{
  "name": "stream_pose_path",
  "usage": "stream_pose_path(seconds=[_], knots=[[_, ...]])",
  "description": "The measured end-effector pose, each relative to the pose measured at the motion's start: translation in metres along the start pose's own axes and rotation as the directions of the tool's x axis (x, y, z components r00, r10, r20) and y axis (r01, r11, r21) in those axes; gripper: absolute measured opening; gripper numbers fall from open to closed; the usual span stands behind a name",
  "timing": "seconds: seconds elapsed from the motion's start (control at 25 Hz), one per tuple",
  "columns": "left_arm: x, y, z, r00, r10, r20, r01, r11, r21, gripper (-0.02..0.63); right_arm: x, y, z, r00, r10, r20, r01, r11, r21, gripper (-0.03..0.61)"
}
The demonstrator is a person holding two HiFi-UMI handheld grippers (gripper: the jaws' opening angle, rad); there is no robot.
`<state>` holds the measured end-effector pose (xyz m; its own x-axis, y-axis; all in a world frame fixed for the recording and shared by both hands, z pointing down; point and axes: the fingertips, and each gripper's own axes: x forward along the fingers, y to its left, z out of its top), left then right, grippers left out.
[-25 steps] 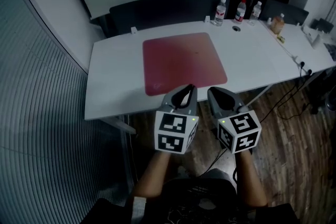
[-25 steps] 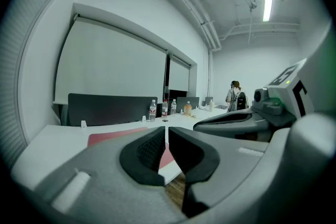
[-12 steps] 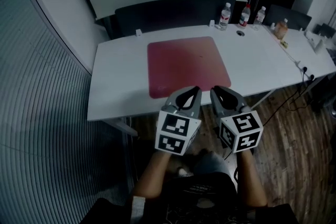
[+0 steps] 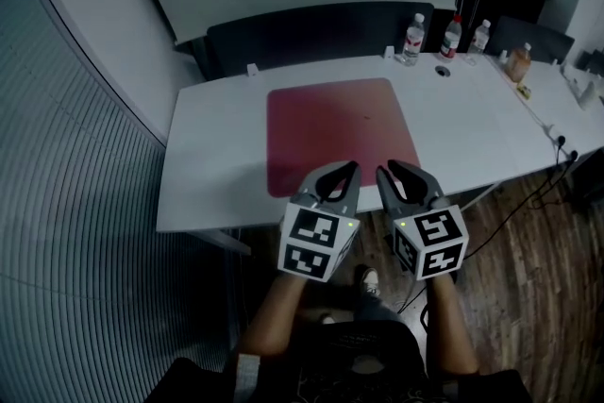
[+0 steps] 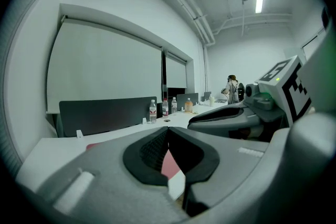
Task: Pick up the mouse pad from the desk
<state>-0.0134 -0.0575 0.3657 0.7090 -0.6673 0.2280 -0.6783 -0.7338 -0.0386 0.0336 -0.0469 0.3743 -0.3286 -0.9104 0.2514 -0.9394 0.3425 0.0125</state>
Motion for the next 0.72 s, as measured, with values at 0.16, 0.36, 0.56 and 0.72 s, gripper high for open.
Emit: stream_pose_path(seconds=[0.16,0.36,0.56,0.72], knots=[[0.031,0.012,0.002,1.000,0.023,-0.009,-0.023,1.000,-0.004,0.005,0.023,-0.024,-0.004,1.000,0.024,-0.008,-0.024,1.000,-0.003,0.064],[0.067,0.032,0.002,0.997,0.065,-0.031,-0.065,0.998,-0.013,0.005,0.056,-0.053,-0.006,0.998,0.062,-0.020,-0.062,0.998,0.002,0.064],[0.098,0.050,-0.005,0.993,0.105,-0.056,-0.106,0.994,-0.018,0.005,0.089,-0.073,-0.012,0.993,0.110,-0.035,-0.109,0.994,0.008,0.064],[0.116,0.065,-0.014,0.986,0.142,-0.083,-0.145,0.989,-0.031,0.005,0.111,-0.087,-0.016,0.989,0.142,-0.033,-0.142,0.990,0.010,0.064]])
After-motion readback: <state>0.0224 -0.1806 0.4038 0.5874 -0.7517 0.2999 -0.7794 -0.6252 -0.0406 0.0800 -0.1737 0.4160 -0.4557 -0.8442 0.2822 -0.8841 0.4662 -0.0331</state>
